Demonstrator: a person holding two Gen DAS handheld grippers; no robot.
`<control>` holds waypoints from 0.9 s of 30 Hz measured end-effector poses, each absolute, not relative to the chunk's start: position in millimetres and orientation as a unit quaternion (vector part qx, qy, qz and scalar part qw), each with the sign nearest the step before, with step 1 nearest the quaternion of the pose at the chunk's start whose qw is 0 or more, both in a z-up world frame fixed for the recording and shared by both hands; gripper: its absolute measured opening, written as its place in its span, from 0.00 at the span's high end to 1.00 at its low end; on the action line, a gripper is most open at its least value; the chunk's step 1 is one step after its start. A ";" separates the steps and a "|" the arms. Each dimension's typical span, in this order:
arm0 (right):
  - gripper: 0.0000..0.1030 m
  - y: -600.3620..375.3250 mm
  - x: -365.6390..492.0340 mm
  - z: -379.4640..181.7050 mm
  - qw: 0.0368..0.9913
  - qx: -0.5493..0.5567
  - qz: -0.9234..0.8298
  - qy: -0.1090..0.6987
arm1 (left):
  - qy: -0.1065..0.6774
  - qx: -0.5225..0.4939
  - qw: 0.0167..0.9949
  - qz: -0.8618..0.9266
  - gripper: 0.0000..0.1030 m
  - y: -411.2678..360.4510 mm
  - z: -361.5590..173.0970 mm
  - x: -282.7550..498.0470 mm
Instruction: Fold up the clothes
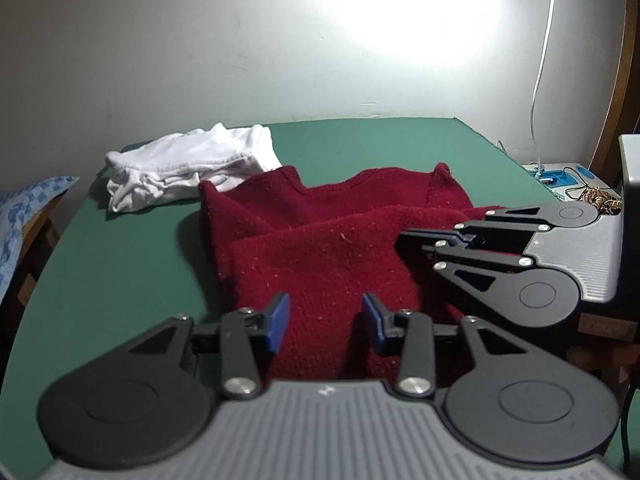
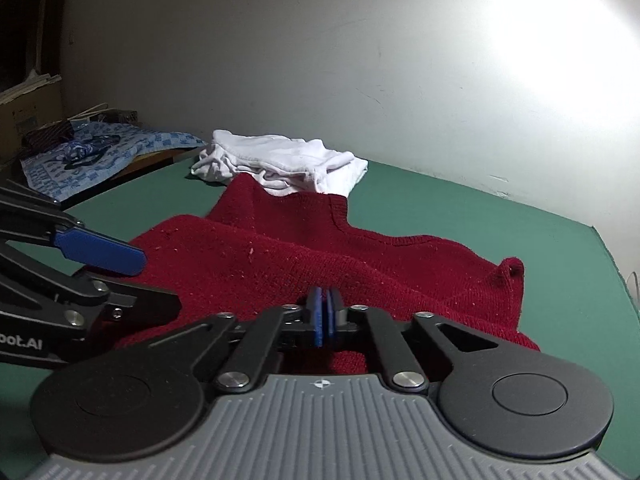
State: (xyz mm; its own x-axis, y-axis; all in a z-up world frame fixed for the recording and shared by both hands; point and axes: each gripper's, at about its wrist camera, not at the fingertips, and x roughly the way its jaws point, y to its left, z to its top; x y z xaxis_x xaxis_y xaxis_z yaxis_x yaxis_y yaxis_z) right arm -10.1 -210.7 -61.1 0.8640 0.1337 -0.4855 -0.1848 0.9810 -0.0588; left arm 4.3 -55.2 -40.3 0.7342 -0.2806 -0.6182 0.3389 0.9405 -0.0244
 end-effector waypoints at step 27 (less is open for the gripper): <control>0.87 -211.2 -9.1 -57.1 0.961 -0.050 0.101 0.253 | 0.346 0.043 0.920 -0.180 0.46 -58.4 -53.6 23.9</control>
State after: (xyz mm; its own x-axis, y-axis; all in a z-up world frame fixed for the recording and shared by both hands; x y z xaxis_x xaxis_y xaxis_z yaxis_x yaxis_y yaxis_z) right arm -9.1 -211.2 -57.1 0.8518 0.1690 -0.4959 -0.2191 0.9747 -0.0441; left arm 23.9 -58.4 -53.6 0.6956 -0.3021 -0.6518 0.3613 0.9313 -0.0460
